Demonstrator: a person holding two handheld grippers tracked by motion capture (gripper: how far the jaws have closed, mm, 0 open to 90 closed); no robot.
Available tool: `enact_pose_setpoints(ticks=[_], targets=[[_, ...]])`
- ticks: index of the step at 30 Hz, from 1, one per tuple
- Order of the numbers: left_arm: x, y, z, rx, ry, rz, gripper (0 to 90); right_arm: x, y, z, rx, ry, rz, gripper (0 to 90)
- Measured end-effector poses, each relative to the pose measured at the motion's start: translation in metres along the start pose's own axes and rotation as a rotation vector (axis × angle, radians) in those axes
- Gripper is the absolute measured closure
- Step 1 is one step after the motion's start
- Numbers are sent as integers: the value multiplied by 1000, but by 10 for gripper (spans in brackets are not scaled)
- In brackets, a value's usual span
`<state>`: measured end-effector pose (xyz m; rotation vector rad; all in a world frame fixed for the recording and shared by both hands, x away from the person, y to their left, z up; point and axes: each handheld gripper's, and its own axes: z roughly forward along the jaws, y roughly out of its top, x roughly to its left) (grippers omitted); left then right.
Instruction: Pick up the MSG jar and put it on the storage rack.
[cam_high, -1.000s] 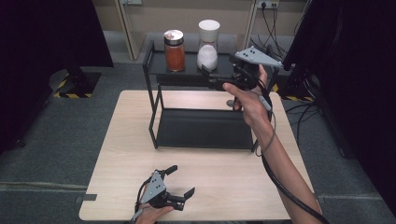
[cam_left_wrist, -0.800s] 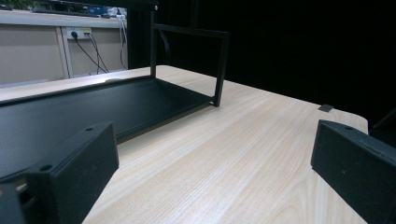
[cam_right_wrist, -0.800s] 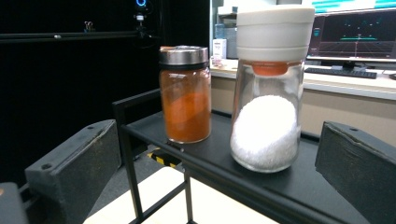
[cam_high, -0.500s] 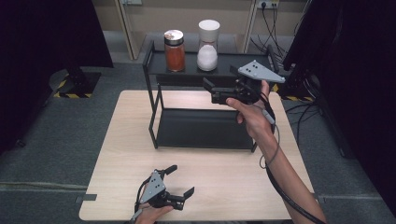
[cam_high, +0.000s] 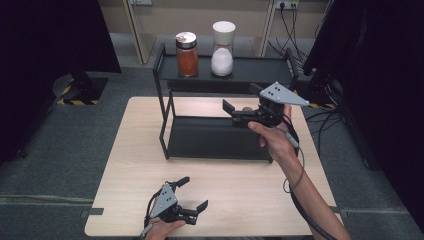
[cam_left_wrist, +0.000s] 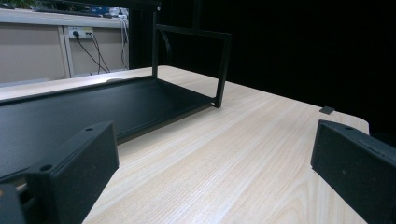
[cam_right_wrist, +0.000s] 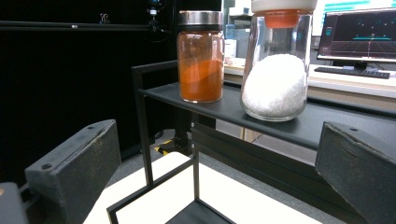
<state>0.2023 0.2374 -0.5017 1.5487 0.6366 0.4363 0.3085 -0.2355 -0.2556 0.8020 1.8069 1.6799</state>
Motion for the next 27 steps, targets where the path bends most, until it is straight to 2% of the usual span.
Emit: enact_pose_setpoints(ticks=[8, 14, 27], targets=[[0, 0, 0, 0, 4, -3, 2, -1, -13, -9, -3, 17, 11, 3], [0, 0, 0, 2, 6, 0, 3, 3, -23, -15, -6, 26, -4, 3], [0, 0, 0, 4, 9, 0, 3, 3, -45, -27, 10, 42, 1, 3]])
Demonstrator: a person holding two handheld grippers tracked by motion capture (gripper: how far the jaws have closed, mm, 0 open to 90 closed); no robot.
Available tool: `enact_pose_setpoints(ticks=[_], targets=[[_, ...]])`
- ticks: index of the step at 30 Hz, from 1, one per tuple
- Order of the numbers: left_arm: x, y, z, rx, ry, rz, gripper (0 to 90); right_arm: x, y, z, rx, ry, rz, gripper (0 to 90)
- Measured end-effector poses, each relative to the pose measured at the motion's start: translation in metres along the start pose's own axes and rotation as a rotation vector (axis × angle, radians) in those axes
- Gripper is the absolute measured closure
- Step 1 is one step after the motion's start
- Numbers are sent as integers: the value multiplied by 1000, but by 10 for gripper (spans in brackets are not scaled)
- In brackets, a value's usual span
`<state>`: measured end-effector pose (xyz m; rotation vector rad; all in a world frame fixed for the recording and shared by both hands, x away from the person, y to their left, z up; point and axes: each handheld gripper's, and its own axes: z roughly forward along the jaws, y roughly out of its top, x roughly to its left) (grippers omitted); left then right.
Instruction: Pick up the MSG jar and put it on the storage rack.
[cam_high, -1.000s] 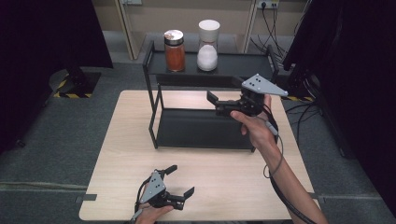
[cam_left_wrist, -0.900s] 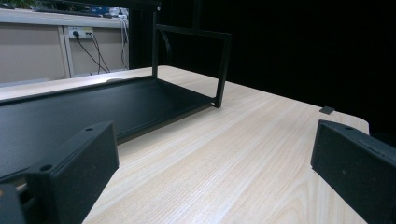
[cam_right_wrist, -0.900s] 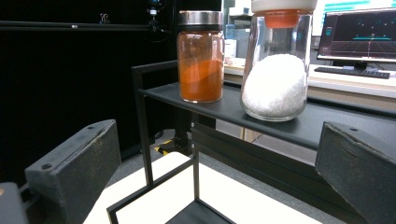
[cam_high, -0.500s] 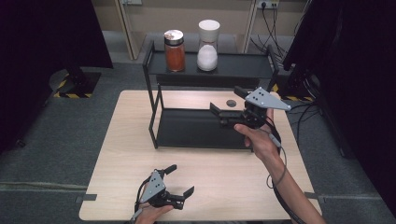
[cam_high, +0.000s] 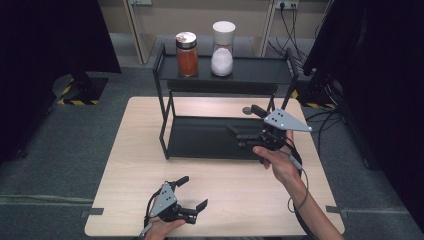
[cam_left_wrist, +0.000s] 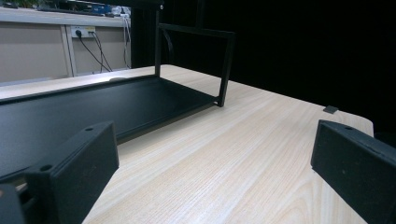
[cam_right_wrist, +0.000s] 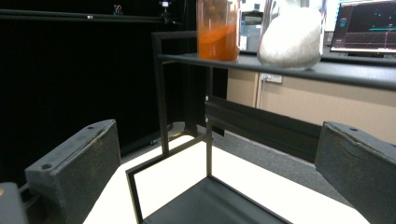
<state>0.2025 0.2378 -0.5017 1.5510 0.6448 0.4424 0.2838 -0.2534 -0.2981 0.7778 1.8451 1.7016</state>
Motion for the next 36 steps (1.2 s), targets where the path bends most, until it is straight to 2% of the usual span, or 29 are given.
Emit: enact_pose_setpoints(ticks=[23, 36], targets=[[0, 0, -1, -5, 3, 3, 2, 5, -38, -18, 25, 42, 28, 4], [0, 0, 0, -5, 4, 0, 3, 7, -60, -29, 36, 44, 36, 4]])
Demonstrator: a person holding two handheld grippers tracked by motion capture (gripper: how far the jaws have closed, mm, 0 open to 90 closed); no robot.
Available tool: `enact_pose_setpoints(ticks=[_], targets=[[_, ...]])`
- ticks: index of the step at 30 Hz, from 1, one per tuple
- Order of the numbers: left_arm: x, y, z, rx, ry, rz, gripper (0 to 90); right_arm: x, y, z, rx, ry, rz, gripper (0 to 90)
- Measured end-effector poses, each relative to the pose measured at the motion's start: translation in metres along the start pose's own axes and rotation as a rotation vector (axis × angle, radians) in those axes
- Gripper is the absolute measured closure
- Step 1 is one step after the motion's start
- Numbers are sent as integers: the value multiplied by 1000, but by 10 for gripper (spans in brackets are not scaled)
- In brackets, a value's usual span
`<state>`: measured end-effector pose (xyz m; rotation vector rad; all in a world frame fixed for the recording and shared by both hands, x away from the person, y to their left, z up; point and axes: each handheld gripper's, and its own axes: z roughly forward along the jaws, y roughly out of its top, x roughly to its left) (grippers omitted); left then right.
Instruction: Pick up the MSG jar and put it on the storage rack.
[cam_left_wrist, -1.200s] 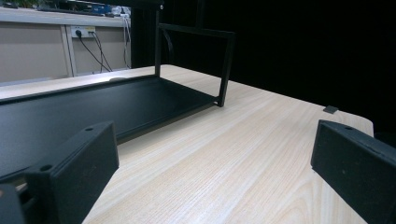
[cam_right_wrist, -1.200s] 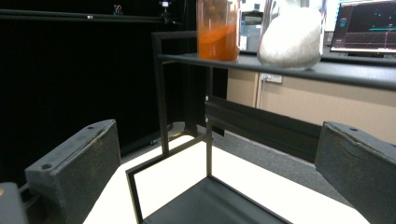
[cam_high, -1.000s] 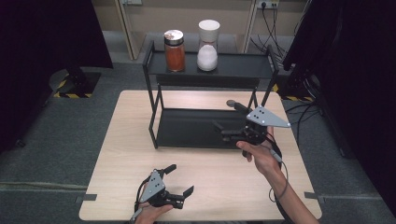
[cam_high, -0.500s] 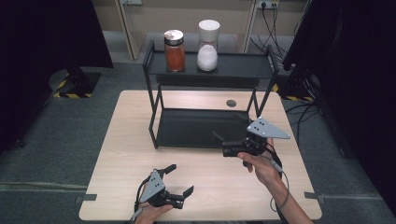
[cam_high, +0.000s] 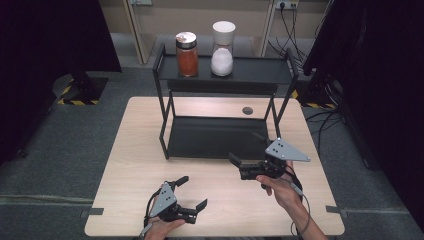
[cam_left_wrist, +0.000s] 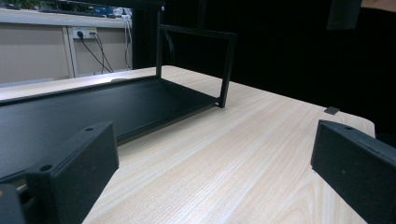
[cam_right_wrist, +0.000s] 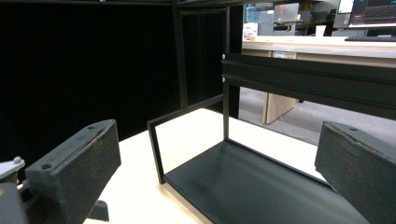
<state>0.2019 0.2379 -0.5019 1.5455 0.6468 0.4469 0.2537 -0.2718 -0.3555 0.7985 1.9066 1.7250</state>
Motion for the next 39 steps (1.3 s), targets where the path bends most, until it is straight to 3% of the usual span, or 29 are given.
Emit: enact_pose_setpoints(ticks=[22, 39], targets=[[0, 1, -1, -9, 8, 6, 2, 3, -41, -14, 12, 12, 17, 5], [0, 1, -2, -12, 12, 8, 2, 13, -69, -18, 10, 18, -9, 5]])
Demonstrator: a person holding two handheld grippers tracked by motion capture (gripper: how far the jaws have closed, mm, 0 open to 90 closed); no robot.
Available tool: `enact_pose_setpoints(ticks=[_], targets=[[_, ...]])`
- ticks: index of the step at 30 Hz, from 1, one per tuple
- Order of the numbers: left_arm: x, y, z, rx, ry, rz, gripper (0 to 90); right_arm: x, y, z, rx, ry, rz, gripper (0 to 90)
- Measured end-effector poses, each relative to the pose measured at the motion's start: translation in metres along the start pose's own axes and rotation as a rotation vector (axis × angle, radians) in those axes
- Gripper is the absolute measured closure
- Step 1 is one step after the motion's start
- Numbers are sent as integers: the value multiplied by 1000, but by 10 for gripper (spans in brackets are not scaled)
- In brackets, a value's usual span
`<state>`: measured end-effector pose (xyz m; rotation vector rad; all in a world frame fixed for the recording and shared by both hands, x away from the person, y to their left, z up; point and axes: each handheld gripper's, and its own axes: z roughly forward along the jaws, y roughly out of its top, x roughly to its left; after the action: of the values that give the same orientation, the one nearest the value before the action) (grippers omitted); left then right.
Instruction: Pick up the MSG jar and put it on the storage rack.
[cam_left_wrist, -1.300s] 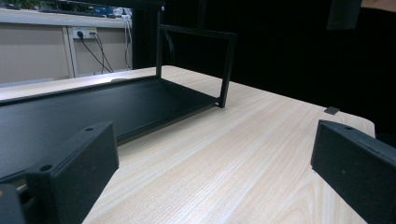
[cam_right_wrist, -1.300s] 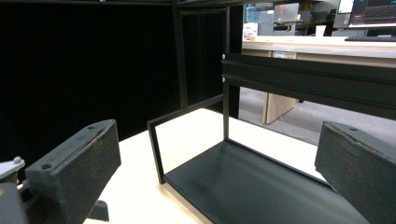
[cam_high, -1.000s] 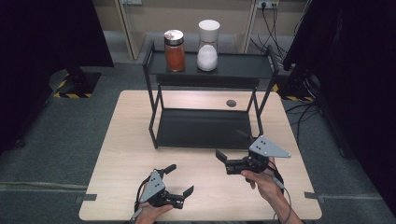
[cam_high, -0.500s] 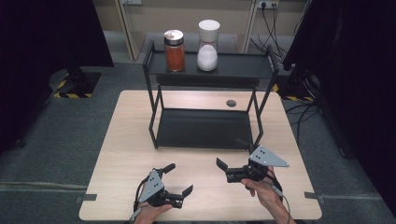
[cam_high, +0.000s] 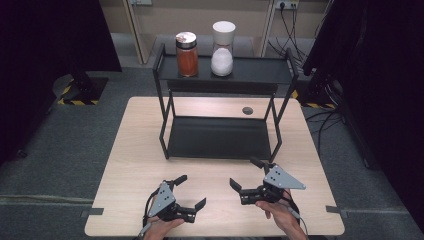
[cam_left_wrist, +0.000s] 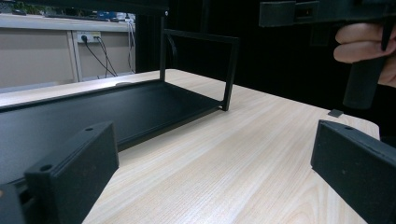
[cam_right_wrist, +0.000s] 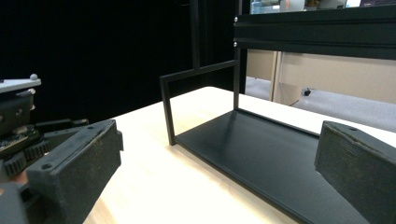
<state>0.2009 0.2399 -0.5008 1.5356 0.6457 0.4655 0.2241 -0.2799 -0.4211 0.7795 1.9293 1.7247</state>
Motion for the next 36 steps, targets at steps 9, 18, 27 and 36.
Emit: enact_pose_setpoints(ticks=[9, 18, 27, 36], targets=[[0, 0, 0, -1, 1, 0, 3, 2, -12, 1, 22, 8, 10, 5], [1, 0, 0, -4, 3, -4, 2, 3, -22, 1, 24, 7, 16, 5], [4, 0, 0, -6, 3, -11, 3, 0, -36, 1, 28, 16, 25, 5], [3, 0, -1, -15, 4, -10, 3, -2, -44, 2, 35, 21, 33, 5]])
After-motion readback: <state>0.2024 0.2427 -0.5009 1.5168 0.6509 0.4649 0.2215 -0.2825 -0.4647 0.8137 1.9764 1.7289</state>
